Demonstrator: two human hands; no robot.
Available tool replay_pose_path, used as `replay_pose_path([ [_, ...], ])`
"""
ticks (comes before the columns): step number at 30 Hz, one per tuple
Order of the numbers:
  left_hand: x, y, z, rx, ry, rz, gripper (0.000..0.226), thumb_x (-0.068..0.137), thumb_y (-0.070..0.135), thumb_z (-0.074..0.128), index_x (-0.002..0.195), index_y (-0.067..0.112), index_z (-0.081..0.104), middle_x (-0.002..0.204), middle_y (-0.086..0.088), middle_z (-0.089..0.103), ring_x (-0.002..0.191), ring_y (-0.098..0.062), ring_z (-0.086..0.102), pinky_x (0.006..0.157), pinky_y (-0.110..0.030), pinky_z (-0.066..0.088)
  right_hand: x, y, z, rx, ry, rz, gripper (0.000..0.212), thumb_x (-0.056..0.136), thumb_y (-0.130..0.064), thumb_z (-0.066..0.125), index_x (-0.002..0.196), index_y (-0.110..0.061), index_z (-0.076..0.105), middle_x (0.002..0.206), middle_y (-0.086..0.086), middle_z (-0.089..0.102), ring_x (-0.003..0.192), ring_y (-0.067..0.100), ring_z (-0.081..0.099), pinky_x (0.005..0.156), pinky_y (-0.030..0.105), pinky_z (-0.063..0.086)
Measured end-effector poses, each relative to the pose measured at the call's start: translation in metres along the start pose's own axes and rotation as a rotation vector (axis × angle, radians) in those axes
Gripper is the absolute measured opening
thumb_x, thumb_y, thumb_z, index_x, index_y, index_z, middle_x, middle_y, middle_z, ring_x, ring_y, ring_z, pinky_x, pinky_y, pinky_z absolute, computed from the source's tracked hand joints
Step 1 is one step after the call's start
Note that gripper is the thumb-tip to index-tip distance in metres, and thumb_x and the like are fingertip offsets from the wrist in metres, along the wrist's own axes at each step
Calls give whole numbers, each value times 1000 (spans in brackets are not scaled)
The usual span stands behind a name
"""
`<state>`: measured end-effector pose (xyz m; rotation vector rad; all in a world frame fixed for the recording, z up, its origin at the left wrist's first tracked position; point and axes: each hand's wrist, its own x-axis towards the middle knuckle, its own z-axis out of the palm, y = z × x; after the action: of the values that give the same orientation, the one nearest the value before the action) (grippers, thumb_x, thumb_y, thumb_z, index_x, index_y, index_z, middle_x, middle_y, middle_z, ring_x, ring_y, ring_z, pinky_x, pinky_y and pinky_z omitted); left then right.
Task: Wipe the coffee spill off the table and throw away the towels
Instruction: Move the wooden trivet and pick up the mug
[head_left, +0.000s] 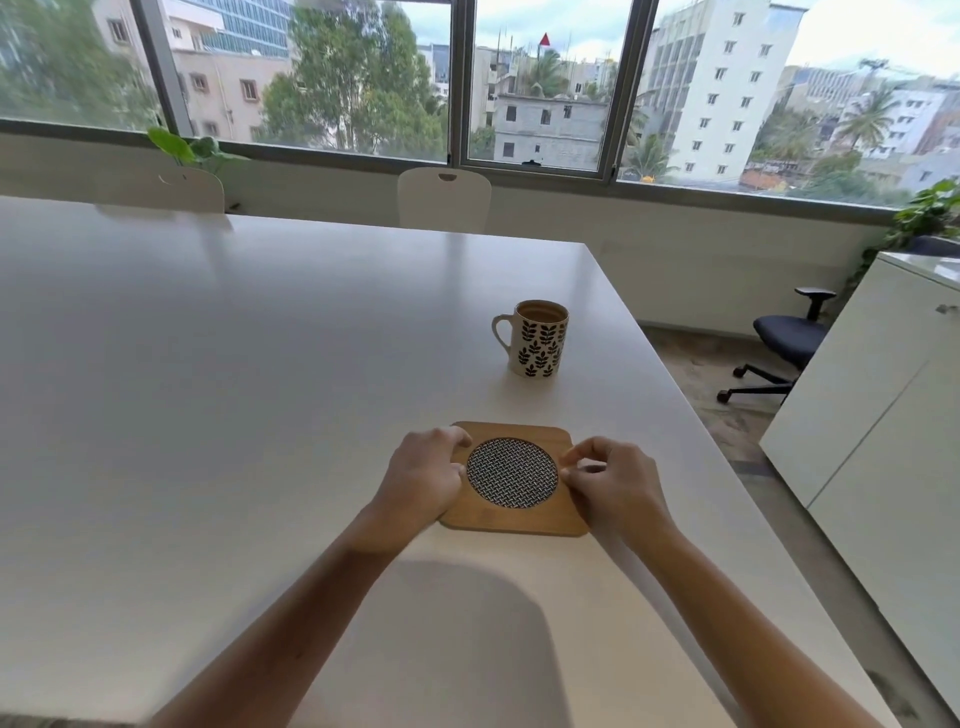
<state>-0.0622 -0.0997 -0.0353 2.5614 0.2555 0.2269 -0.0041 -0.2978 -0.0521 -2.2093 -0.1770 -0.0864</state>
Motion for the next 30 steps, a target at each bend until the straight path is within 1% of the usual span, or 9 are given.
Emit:
replay_pose_path([
  [4, 6, -5, -2, -12, -31, -25, 41, 86, 15, 63, 127, 17, 58, 121, -9, 64, 112, -22, 58, 98, -29, 44, 3, -2, -3, -15, -47, -22, 10, 72, -15, 76, 80, -19, 72, 87, 0, 72, 81, 13, 69, 75, 24, 51],
  [7, 15, -10, -12, -26, -76, -12, 42, 88, 20, 59, 129, 15, 55, 126, -8, 62, 114, -22, 57, 94, -26, 41, 13, -7, -11, -90, -177, -11, 25, 76, -20, 74, 100, -18, 67, 101, 0, 67, 93, 16, 63, 80, 25, 46],
  [10, 30, -14, -30, 16, -74, 27, 44, 91, 23, 56, 134, 15, 49, 133, -8, 57, 117, -24, 55, 96, -29, 40, 28, -17, -22, -49, -297, 48, 50, 77, -29, 73, 120, -19, 52, 112, 1, 59, 102, 21, 58, 89, 40, 51],
  [12, 45, -16, -42, 29, -32, 61, 47, 91, 25, 57, 136, 16, 47, 137, -9, 53, 119, -26, 54, 98, -35, 41, 42, -25, -29, -34, -273, 33, 63, 77, -30, 74, 130, -18, 43, 120, 5, 54, 107, 24, 55, 92, 44, 50],
  [15, 75, -14, -55, -5, 58, 134, 47, 90, 25, 59, 134, 15, 48, 138, -9, 52, 118, -26, 54, 96, -37, 44, 69, -38, -37, 65, -197, -25, 74, 75, -32, 75, 135, -18, 34, 132, 9, 49, 111, 24, 52, 93, 41, 49],
  [19, 117, -3, -59, -96, 108, 218, 45, 90, 21, 60, 133, 13, 49, 135, -11, 52, 107, -23, 61, 83, -26, 47, 111, -51, -34, 163, -103, -93, 87, 71, -38, 77, 139, -20, 26, 136, 8, 42, 116, 23, 47, 94, 40, 46],
  [22, 149, 4, -50, -146, 116, 252, 47, 90, 19, 61, 134, 12, 47, 134, -12, 53, 105, -23, 62, 82, -24, 46, 142, -51, -24, 208, -72, -109, 97, 66, -42, 79, 141, -22, 21, 139, 9, 38, 116, 21, 41, 98, 41, 43],
  [25, 176, 8, -35, -188, 91, 248, 49, 91, 18, 61, 137, 11, 46, 133, -12, 54, 107, -24, 62, 83, -26, 47, 167, -46, -11, 234, -84, -127, 101, 65, -37, 81, 141, -23, 16, 141, 12, 33, 118, 21, 37, 99, 39, 39],
  [30, 212, 10, -3, -302, 12, 195, 48, 92, 27, 57, 136, 10, 47, 134, -13, 55, 115, -29, 58, 94, -41, 50, 198, -25, 9, 271, -194, -116, 106, 66, -25, 82, 142, -27, 8, 141, 12, 31, 130, 30, 32, 95, 36, 37],
])
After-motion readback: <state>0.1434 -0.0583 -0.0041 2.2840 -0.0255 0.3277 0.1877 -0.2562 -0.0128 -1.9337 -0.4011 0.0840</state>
